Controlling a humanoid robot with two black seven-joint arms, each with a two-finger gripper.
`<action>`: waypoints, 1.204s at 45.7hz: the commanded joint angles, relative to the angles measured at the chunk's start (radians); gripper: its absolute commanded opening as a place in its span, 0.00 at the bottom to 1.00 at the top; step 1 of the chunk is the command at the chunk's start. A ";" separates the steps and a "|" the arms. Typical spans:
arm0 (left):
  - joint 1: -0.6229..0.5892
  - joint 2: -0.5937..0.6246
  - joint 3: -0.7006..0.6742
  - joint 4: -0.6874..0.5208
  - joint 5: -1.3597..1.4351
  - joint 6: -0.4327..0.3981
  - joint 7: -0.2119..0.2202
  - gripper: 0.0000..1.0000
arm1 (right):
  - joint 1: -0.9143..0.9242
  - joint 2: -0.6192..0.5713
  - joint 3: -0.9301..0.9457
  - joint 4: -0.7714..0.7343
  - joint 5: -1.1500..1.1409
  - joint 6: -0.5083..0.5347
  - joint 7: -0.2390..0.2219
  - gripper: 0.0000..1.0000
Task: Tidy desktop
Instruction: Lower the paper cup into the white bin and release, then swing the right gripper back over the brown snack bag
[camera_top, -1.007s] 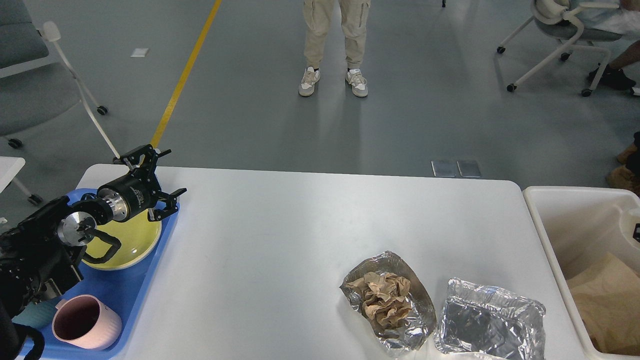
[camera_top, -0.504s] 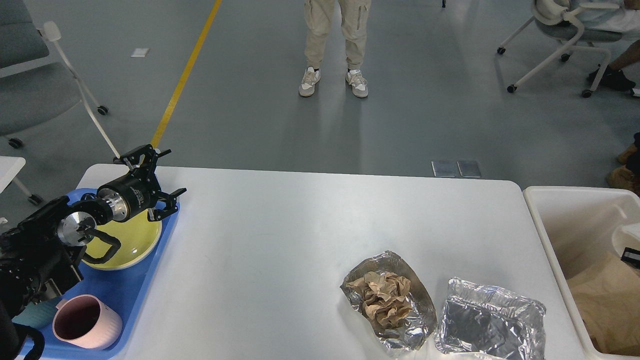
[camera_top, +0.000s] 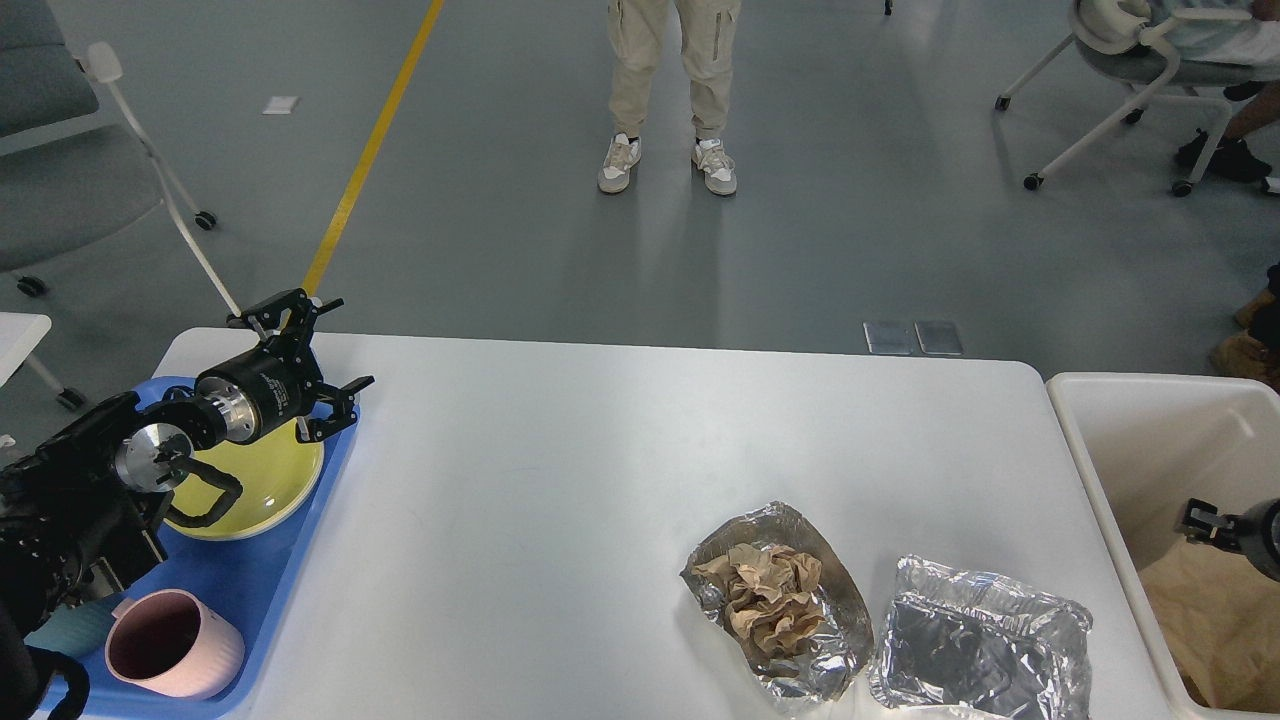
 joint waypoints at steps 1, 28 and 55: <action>0.000 0.000 0.000 0.000 0.000 0.000 0.000 0.96 | 0.126 -0.032 -0.059 0.092 -0.027 0.079 -0.001 1.00; 0.000 0.000 0.000 0.000 0.000 0.000 0.000 0.96 | 0.890 -0.034 -0.291 0.322 -0.101 0.666 -0.007 1.00; 0.000 0.000 0.000 0.000 0.000 0.002 0.000 0.96 | 1.107 0.284 -0.133 0.310 -0.087 0.683 -0.007 1.00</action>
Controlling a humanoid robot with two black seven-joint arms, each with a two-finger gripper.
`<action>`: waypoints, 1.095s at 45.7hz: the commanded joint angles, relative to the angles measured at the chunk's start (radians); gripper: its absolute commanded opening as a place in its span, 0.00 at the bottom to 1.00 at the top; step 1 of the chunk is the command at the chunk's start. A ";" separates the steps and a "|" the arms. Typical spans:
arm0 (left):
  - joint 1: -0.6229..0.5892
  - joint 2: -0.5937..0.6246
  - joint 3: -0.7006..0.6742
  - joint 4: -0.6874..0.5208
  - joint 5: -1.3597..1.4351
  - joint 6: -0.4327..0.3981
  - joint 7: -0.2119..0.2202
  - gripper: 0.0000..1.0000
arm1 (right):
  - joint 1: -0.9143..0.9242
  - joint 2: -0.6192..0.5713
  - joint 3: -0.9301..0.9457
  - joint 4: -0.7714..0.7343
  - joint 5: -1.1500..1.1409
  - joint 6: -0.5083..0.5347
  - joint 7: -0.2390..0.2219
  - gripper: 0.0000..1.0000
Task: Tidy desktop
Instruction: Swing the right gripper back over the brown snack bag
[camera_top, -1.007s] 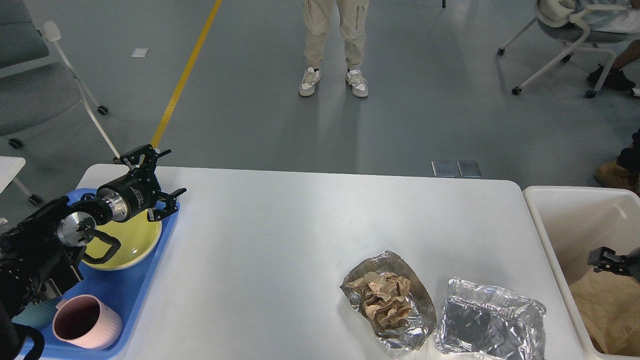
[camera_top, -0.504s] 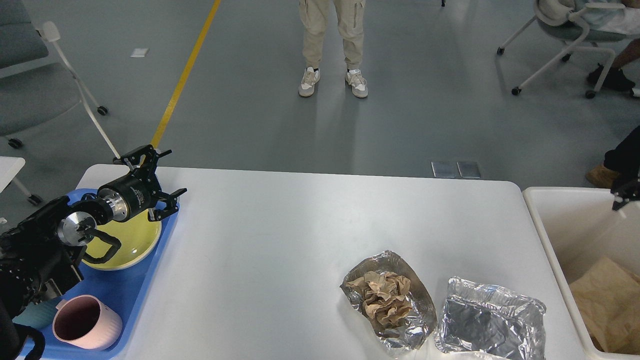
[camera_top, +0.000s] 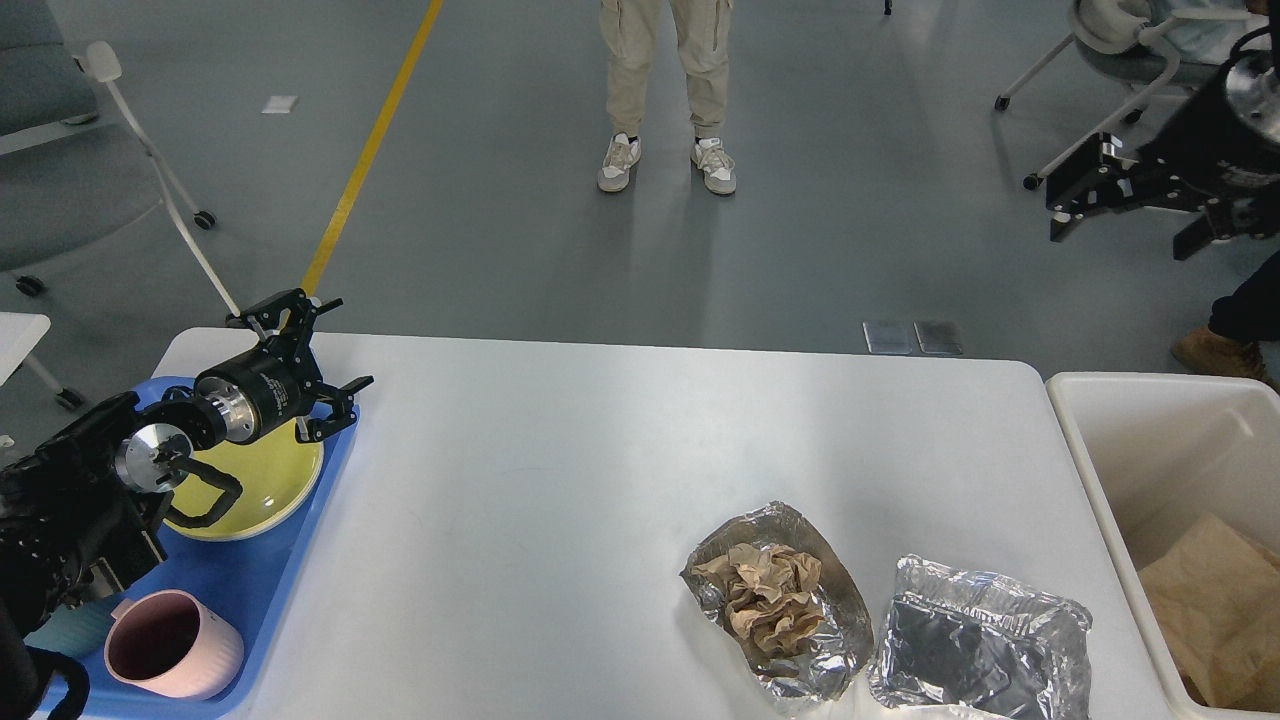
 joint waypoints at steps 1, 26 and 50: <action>0.000 0.000 0.000 0.000 0.000 0.000 0.000 0.96 | 0.041 0.071 0.061 -0.002 0.004 -0.008 0.000 1.00; 0.000 0.000 0.000 0.000 0.000 0.000 0.000 0.96 | -0.100 0.301 0.229 -0.078 0.015 -0.093 0.000 0.99; 0.000 0.000 0.000 0.000 0.000 0.000 0.000 0.96 | -0.428 0.308 0.229 -0.072 0.013 -0.194 0.000 0.91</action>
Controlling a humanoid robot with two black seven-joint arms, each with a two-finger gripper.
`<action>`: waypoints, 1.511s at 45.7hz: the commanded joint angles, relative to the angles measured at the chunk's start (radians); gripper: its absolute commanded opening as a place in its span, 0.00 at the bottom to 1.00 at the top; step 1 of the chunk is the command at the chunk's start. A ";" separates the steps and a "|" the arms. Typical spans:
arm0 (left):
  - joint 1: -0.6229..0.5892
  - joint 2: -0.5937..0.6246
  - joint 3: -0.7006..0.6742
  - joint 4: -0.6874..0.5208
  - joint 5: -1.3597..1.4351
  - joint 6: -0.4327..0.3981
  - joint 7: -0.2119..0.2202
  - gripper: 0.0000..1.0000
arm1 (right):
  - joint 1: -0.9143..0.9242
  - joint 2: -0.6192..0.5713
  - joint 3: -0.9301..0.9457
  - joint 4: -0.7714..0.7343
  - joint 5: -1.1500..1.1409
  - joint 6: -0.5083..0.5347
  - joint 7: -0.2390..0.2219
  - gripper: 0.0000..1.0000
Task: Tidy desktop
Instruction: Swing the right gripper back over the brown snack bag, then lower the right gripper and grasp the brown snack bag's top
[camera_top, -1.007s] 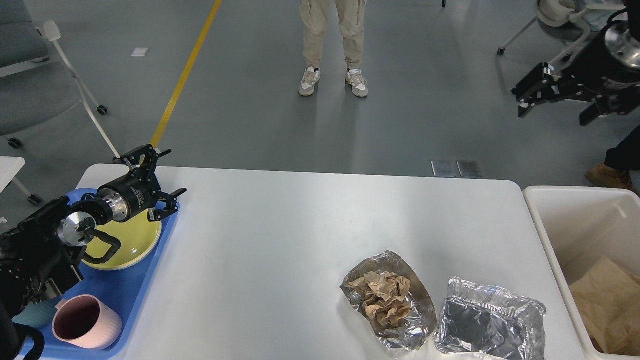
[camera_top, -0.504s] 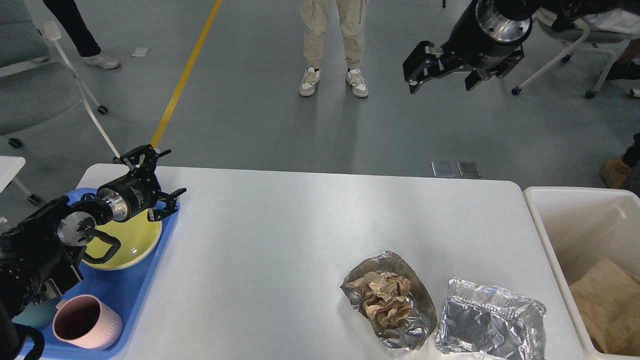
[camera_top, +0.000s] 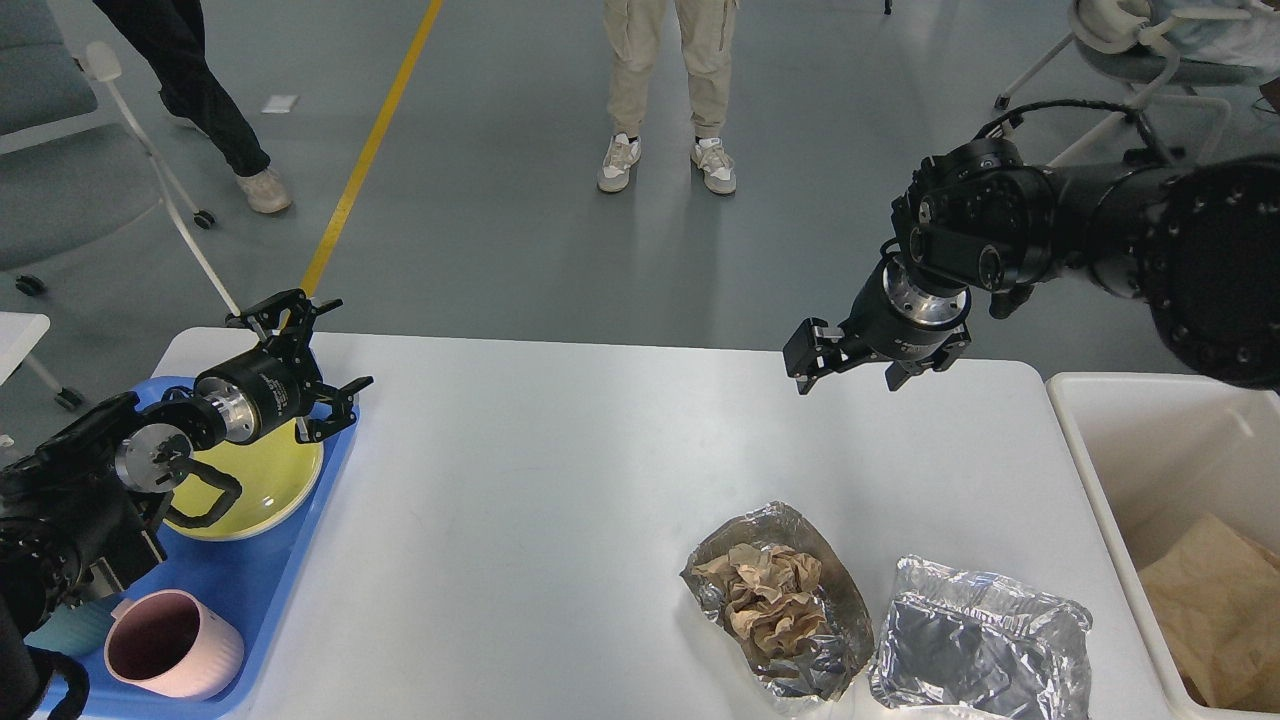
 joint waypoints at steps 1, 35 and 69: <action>0.000 0.000 0.000 0.000 0.000 0.001 0.000 0.96 | -0.055 -0.003 0.000 0.002 0.000 -0.002 0.000 0.91; 0.000 0.000 0.000 0.000 0.000 0.000 0.000 0.96 | -0.295 0.106 0.100 -0.012 0.000 -0.143 0.001 0.89; 0.000 0.000 0.000 0.000 0.000 0.001 0.000 0.96 | -0.445 0.074 0.078 -0.106 -0.002 -0.307 0.001 0.87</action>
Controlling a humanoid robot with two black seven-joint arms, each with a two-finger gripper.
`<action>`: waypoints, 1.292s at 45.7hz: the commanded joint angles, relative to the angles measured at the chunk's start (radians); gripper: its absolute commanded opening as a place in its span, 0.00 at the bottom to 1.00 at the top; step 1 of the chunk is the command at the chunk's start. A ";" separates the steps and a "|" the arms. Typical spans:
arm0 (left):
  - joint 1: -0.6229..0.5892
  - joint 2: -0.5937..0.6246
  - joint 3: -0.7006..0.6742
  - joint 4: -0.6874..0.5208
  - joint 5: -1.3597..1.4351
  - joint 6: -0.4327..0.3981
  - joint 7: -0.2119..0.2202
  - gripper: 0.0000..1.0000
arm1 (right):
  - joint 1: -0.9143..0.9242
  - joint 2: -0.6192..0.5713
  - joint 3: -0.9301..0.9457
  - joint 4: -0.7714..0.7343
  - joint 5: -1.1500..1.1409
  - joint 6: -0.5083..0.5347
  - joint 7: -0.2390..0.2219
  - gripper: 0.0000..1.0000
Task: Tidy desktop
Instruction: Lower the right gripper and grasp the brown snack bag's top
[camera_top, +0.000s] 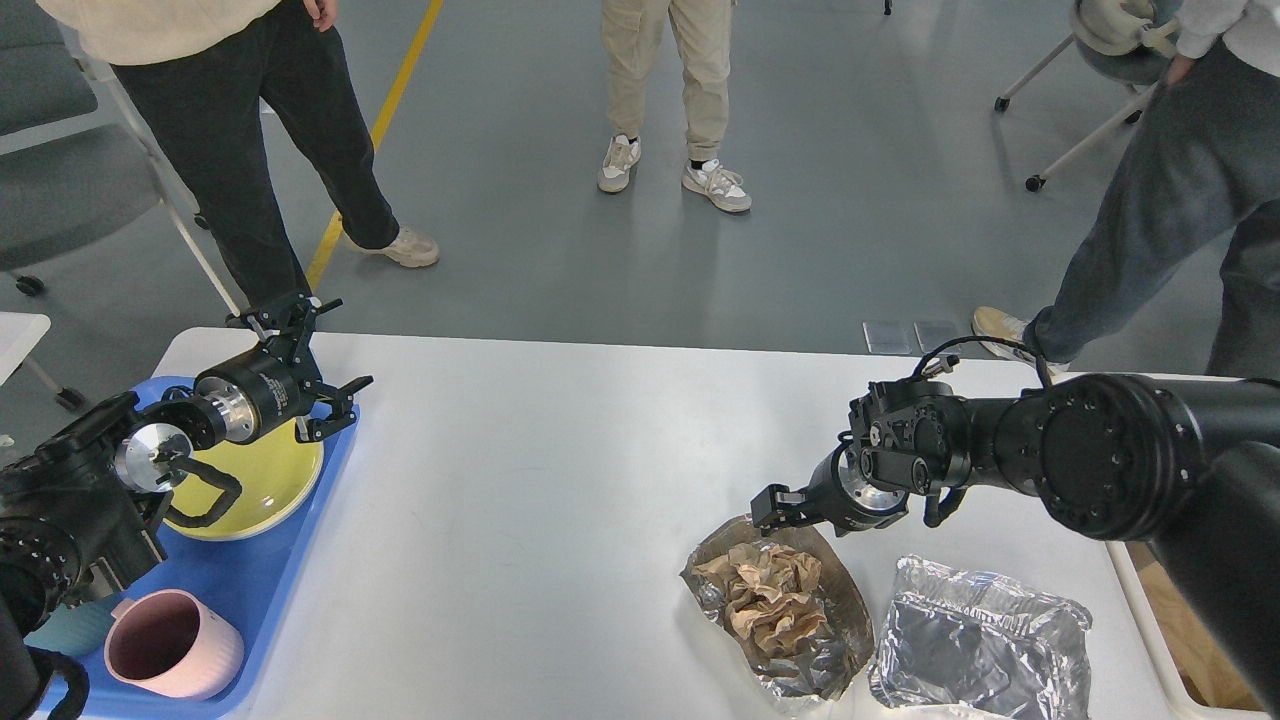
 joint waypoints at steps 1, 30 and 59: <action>0.000 0.000 0.000 0.000 0.000 0.000 0.000 0.96 | -0.022 -0.005 0.003 -0.001 0.006 -0.006 -0.001 0.87; 0.000 0.000 0.000 0.000 0.000 0.001 0.000 0.96 | -0.041 -0.018 0.004 0.006 0.004 -0.029 -0.001 0.09; 0.000 0.000 0.000 0.000 0.000 0.000 0.000 0.96 | -0.010 -0.031 0.006 0.035 0.003 0.146 -0.001 0.00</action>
